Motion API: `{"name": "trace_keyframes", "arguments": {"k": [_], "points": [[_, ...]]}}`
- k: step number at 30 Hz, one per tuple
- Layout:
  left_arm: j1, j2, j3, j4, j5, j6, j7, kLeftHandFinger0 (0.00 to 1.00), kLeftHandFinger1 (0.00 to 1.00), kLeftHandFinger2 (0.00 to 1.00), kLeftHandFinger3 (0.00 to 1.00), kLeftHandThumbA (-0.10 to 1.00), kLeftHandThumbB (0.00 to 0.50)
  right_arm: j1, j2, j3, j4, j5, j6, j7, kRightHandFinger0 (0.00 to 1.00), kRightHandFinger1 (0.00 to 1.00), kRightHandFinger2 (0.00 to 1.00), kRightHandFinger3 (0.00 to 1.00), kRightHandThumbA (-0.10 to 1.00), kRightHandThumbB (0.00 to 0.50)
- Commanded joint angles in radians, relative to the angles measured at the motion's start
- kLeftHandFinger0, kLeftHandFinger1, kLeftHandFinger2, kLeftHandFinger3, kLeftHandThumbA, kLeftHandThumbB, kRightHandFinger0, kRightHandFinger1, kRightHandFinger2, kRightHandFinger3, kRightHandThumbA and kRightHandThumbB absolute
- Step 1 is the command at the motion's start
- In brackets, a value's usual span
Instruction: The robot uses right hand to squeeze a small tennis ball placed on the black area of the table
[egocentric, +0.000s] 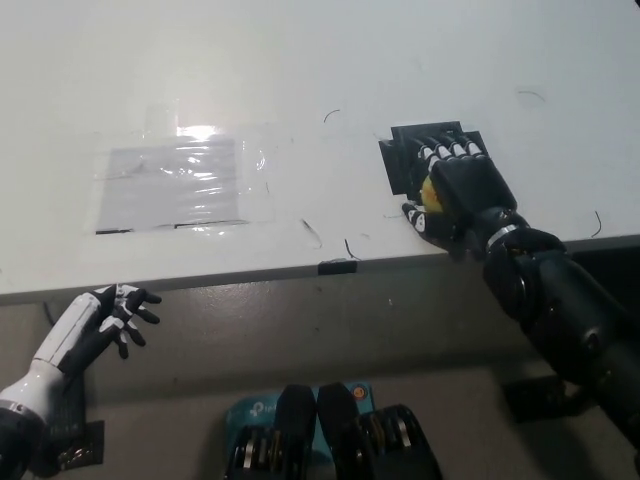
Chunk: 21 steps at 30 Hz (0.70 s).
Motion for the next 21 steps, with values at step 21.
{"name": "trace_keyframes", "arguments": {"k": [21], "points": [[0.017,0.015,0.013,0.011,-0.002,-0.055,0.001,0.27,0.35,0.46,0.57,0.93,0.13,0.081,-0.09,-0.129,-0.292,0.027,0.06,0.109,1.0,1.0,1.0,1.0,0.58,0.373]]}}
